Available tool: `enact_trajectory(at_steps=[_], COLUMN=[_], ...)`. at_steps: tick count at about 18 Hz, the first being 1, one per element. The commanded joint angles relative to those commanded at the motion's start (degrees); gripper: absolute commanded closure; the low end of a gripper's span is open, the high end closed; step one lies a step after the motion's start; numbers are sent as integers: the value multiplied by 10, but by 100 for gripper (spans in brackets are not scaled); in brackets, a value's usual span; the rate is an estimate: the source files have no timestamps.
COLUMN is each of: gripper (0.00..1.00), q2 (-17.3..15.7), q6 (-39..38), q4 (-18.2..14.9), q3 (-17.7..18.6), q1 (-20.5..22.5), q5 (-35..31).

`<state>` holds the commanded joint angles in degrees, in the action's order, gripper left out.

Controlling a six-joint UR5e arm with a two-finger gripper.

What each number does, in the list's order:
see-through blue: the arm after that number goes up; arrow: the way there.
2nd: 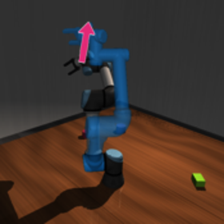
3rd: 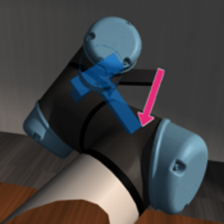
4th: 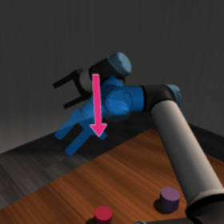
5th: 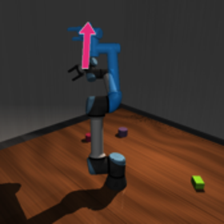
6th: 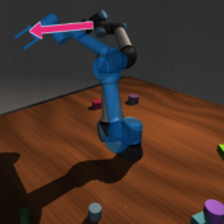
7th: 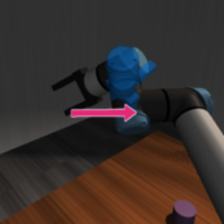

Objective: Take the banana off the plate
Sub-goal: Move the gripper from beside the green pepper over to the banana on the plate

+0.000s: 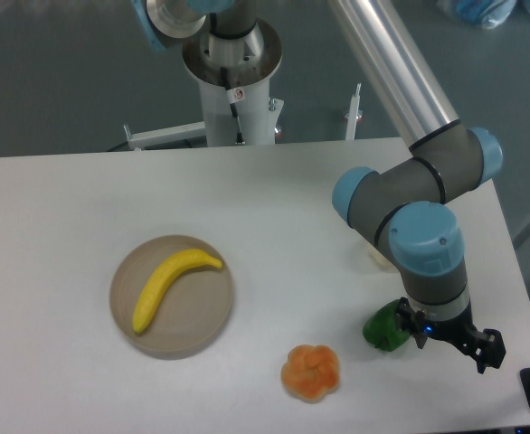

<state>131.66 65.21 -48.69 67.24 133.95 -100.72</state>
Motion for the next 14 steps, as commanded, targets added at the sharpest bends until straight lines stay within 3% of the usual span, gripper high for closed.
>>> enact_trajectory(at_steps=[6,10,14], gripper=[0,0,0], q2=[-7,-31,-54], q6=[1,-6,-60], q4=[0,-3,-15], q3=[1,17,33], q1=[1,-4,-25], q5=[3,3,5])
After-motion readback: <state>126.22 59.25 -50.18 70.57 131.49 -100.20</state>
